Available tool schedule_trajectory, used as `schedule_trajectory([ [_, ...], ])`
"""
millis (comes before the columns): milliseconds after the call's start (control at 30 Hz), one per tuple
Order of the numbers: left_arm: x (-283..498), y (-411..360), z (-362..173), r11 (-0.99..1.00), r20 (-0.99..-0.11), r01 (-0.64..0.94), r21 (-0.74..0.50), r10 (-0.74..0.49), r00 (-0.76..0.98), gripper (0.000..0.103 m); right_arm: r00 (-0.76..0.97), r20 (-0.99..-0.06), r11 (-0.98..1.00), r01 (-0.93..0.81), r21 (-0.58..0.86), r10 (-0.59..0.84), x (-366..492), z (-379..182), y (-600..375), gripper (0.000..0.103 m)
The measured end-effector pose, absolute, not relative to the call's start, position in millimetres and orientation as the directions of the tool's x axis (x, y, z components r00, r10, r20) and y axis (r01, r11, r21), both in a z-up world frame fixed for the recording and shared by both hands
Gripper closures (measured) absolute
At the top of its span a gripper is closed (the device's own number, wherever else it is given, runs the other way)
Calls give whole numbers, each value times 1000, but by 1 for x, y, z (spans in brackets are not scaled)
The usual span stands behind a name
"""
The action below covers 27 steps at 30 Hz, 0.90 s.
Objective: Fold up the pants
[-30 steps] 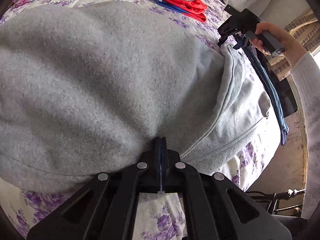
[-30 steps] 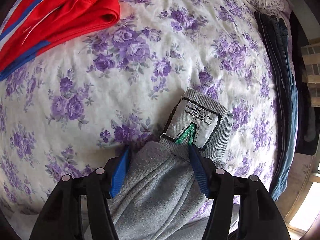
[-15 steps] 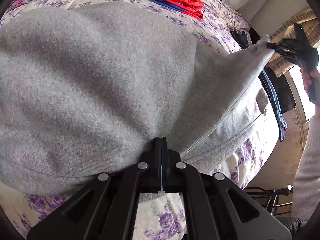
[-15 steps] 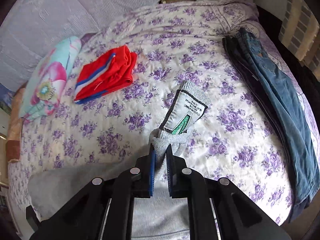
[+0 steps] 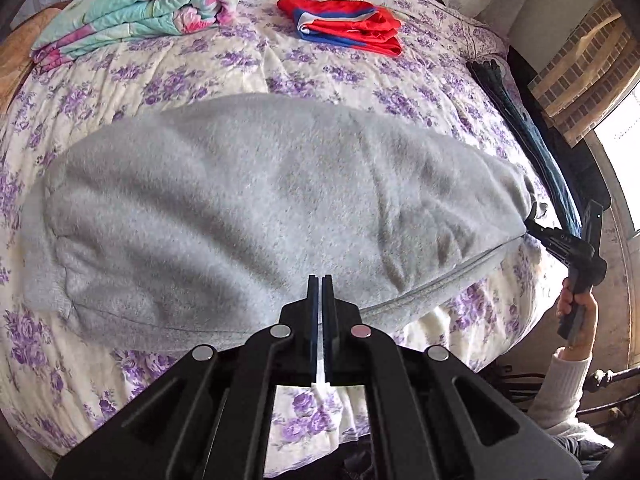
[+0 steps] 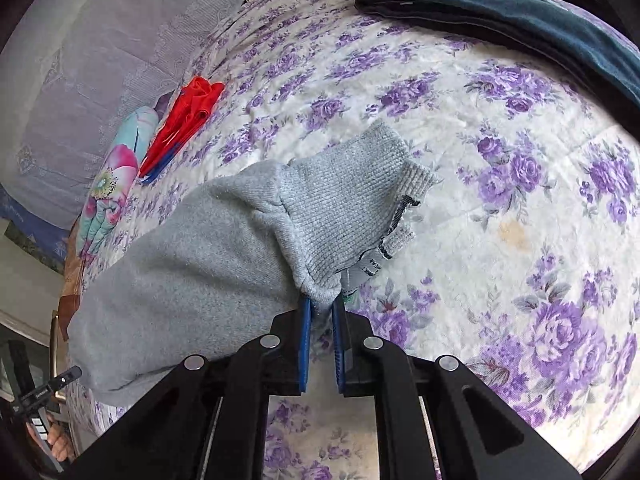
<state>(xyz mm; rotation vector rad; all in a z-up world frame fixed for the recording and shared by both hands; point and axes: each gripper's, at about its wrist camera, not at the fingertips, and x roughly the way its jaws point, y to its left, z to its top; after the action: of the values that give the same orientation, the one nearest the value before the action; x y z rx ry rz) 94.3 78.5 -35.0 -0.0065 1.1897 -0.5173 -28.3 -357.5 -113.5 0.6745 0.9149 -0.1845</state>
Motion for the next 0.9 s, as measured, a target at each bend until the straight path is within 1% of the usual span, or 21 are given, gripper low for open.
schedule_trajectory([
  [33,96,70,-32,880,-877,387,-274,-394,275,102,606,-786,796,412,444,125,-26,-113,-356,92],
  [100,102,50,-34,875,-871,398,-277,-403,279,102,598,-796,832,389,396,99,-27,-109,-351,88],
  [167,109,29,-50,872,-883,403,-276,-396,252,102,579,-814,863,389,324,45,-31,-103,-346,67],
  [300,117,10,-107,898,-938,359,-255,-320,133,102,602,-797,883,346,317,51,-55,-78,-338,67],
  [367,107,15,-112,895,-923,362,-262,-341,177,102,631,-774,904,299,306,53,-64,-58,-330,67],
  [433,96,24,-114,892,-912,350,-287,-366,184,102,656,-750,922,228,311,91,-60,-41,-316,61],
  [467,92,29,-116,889,-905,343,-305,-383,186,102,658,-743,931,184,315,122,-50,-33,-306,60],
  [533,88,39,-119,879,-886,322,-351,-423,189,102,648,-736,946,69,316,198,-18,-20,-278,60],
  [600,86,43,-119,875,-877,314,-368,-439,194,102,618,-738,951,-54,305,272,26,-7,-240,60],
  [667,82,40,-118,882,-881,321,-344,-422,215,102,562,-744,932,-191,309,362,78,3,-193,60],
  [733,76,35,-116,893,-889,335,-301,-390,239,102,483,-765,902,-291,318,425,130,7,-148,60],
  [833,76,33,-115,897,-895,343,-278,-372,246,102,401,-815,883,-393,259,417,199,-4,-88,61],
  [900,80,38,-116,889,-893,335,-312,-395,217,102,354,-856,882,-420,214,376,232,-19,-59,61],
])
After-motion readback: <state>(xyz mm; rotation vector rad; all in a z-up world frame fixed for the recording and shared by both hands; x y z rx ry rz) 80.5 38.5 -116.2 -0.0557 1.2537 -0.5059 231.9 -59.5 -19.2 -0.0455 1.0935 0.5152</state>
